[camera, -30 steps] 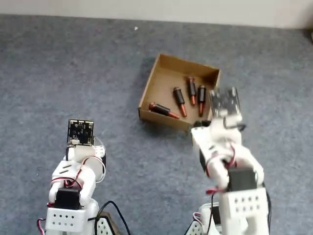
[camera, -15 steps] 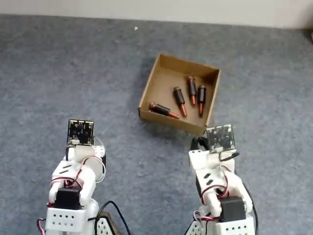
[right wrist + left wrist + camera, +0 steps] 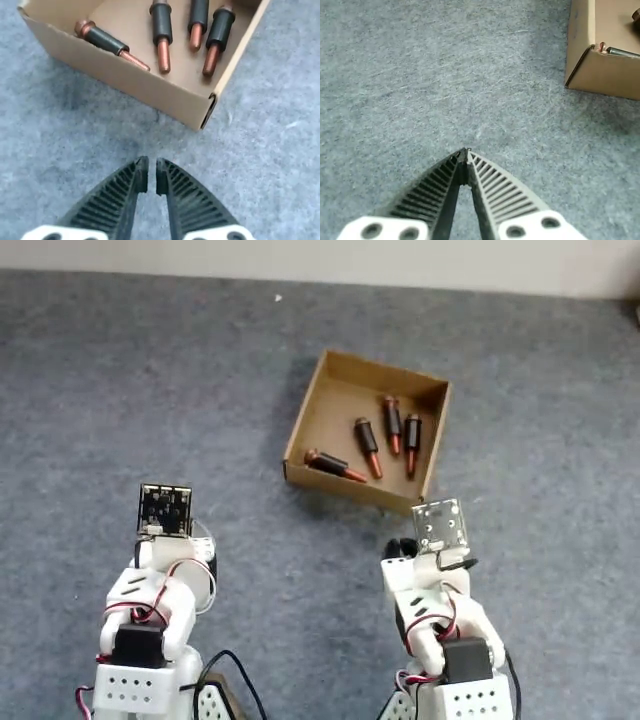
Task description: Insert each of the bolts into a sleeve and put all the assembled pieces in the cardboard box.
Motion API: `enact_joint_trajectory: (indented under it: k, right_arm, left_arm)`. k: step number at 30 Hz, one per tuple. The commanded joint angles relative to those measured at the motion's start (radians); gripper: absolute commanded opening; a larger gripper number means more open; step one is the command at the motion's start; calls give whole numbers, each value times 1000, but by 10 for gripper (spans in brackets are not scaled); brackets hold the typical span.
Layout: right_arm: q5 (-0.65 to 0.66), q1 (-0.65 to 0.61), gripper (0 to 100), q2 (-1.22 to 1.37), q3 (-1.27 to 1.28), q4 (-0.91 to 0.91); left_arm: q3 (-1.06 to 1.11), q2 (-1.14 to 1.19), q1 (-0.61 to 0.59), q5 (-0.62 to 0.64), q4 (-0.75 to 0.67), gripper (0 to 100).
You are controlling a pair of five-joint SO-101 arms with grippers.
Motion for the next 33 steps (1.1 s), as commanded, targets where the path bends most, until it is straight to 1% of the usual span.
enact_joint_trajectory:
  k: [1, 3, 5, 9, 14, 18, 25, 27, 31, 33]
  right_arm:
    - [-6, 15, 23, -10, 142, 8]
    - [-9, 15, 23, -10, 142, 13]
    - [-9, 15, 23, -10, 142, 61]
    - [-11, 13, 23, -10, 142, 171]
    - [-6, 13, 22, -10, 142, 249]
    - [-6, 13, 22, -10, 142, 259]
    - [-12, 13, 22, -10, 142, 265]
    - [-46, 16, 22, -10, 142, 265]
    - [-176, 79, 22, -10, 142, 268]
    - [-180, 97, 22, -10, 142, 268]
  left_arm:
    - [21, -2, -8, -9, 2, 7]
    - [22, 7, -8, -12, 2, 7]
    - [22, 7, -10, -14, 5, 7]
    - [22, 7, -10, -17, 89, 7]
    - [22, 2, -12, -166, 212, 7]
    - [22, -2, -12, -236, 276, 7]
    - [21, -2, -61, -241, 325, 7]
    - [21, -2, -61, -241, 327, 7]
    - [18, -2, -61, -239, 338, 7]
    - [18, -2, -64, -238, 338, 8]
